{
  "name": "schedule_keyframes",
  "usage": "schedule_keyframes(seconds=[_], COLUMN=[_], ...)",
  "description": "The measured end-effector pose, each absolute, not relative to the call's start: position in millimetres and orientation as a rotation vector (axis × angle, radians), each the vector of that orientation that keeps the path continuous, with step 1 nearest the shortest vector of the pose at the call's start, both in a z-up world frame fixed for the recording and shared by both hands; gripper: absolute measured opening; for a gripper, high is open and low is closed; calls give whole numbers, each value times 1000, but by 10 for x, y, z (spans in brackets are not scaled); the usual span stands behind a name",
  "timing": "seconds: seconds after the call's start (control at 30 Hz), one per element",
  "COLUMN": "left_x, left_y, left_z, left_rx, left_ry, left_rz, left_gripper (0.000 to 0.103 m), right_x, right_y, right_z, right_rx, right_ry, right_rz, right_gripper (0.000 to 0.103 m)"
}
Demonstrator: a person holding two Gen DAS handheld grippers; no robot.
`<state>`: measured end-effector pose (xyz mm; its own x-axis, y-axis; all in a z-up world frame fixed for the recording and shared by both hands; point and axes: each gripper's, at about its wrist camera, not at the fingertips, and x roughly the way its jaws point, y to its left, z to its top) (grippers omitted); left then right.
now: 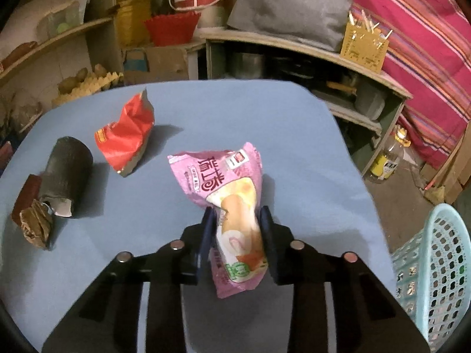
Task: Collect trash
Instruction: 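Grasp the top maroon scouring pad with the left tool while the right tool grasps the pink snack bag, then carry the maroon pad and pink bag over the basket and open both tools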
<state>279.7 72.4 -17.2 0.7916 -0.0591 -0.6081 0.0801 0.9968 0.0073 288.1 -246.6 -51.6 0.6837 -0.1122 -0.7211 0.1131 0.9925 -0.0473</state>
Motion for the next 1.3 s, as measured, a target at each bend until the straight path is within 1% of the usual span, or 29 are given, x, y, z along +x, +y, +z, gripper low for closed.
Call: schedule_keyframes(seconds=[0.03,0.37,0.43,0.57,0.63,1.3], left_x=[2783,2472,2407,2275,2229,1878], left_y=[701,327,190,-91,-198,-1693], left_z=[-161,121,171,234,246,251], left_rx=[36,51,62,82,74,121], left_ry=[650,577,567,558,560,566], left_rz=[-74,-116,-128,-152,-166,-296], left_gripper=[62,62,62,62,62,62], right_x=[2836,2437,2328,2133,2026,1126], right_y=[-2488,-2852,-2975,-3238,-3387,-4710], right_z=[-476,-169,-119,-36,-7,44], right_rx=[1,18,34,56,72,189], right_ry=[795,730,720,704,695,643], right_rz=[-126,-132,-140,-159,-169,-341], right_gripper=[27,27,25,25,22,22])
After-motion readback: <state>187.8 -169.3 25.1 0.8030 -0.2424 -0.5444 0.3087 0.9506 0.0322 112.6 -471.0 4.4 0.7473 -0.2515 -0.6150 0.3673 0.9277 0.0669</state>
